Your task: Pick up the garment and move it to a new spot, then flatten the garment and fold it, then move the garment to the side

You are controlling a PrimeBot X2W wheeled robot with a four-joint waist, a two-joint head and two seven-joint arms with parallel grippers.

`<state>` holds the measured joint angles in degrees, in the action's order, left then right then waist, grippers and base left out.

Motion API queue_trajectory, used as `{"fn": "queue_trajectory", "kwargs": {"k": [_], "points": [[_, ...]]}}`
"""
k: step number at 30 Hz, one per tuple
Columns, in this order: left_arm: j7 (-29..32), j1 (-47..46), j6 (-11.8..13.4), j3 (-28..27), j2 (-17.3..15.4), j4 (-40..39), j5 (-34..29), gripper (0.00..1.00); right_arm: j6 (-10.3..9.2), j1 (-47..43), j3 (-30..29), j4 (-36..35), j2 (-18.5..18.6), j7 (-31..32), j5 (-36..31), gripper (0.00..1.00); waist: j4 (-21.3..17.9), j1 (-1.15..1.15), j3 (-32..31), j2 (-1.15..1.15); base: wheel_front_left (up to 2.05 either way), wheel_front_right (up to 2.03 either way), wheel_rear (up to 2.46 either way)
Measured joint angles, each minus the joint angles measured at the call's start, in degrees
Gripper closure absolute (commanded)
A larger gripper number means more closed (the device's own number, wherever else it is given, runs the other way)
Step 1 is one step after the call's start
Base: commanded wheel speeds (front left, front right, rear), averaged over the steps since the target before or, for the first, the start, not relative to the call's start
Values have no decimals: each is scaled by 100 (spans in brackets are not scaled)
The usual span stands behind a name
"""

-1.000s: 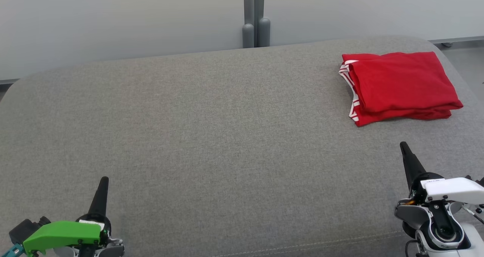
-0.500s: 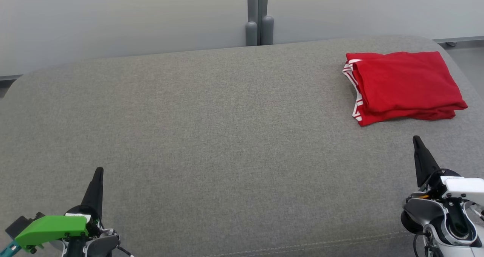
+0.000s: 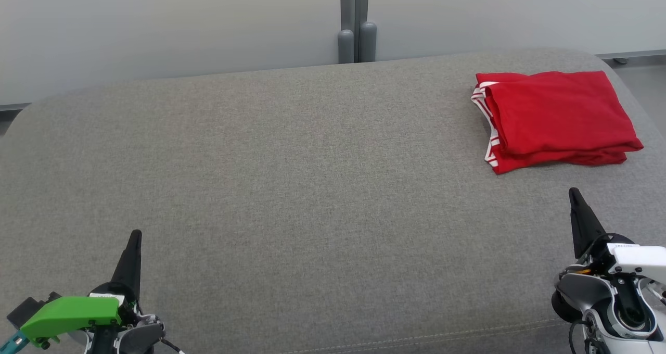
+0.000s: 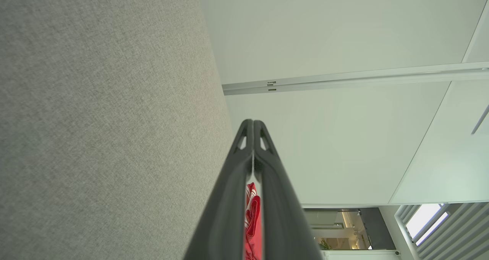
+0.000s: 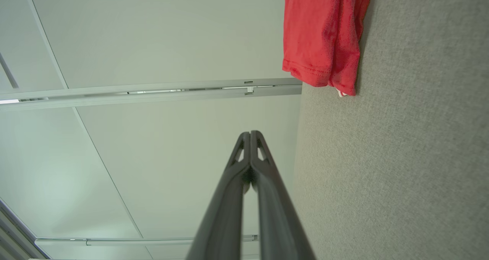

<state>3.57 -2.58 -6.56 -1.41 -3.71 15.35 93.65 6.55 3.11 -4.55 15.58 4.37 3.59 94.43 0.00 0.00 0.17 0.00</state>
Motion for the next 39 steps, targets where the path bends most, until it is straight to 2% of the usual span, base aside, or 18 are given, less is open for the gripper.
{"fn": "queue_trajectory", "kwargs": {"k": [39], "points": [[42, -13, -5, -13, 0, 56, 0, 100, 16, 2, -12, 48, -11, 9, -1, 100, 0, 0, -2, 0, 0, 0, 0]]}}
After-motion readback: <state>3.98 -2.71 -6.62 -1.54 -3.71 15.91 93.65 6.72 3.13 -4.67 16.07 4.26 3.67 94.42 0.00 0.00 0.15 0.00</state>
